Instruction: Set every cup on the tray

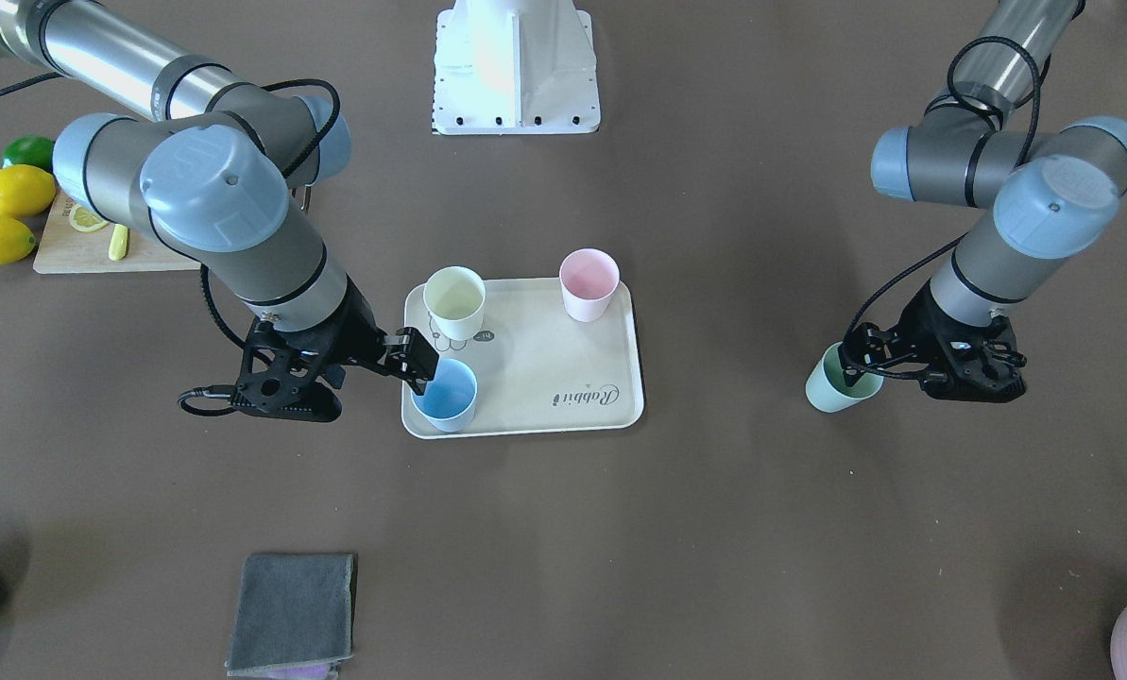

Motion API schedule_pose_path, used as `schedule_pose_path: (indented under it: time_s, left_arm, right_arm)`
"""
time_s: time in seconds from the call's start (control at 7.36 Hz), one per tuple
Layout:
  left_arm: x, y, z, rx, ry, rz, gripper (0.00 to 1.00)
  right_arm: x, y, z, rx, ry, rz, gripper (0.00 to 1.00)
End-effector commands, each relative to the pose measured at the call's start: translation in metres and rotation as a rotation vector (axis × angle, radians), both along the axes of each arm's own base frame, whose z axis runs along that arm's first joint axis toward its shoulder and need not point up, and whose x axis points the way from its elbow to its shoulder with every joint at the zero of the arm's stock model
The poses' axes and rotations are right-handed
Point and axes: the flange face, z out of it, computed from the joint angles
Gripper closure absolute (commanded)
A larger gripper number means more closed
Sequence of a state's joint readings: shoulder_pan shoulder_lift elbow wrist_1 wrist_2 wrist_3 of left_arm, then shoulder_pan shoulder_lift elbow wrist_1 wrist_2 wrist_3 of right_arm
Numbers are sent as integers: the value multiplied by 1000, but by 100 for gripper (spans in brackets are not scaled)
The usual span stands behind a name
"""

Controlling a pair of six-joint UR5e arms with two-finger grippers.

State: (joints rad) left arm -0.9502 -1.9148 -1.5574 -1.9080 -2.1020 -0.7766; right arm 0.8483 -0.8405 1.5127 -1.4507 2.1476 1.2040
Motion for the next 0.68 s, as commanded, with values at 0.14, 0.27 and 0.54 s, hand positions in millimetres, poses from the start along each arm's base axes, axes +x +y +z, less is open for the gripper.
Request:
schedule_pose_path:
  time_s: [0.14,0.27,0.54]
  left_arm:
    - [17,11,5,1,-1,29,56]
    - [17,11,6,3,-2,32,94]
    - [18,9,2,10,1,34,100]
  right_arm:
    - [47,-12,-11,-49,-17,17,0]
    - [53,-16,-11,-49,-17,26,0]
    - [68,-17,-9,-64,-21,34,0]
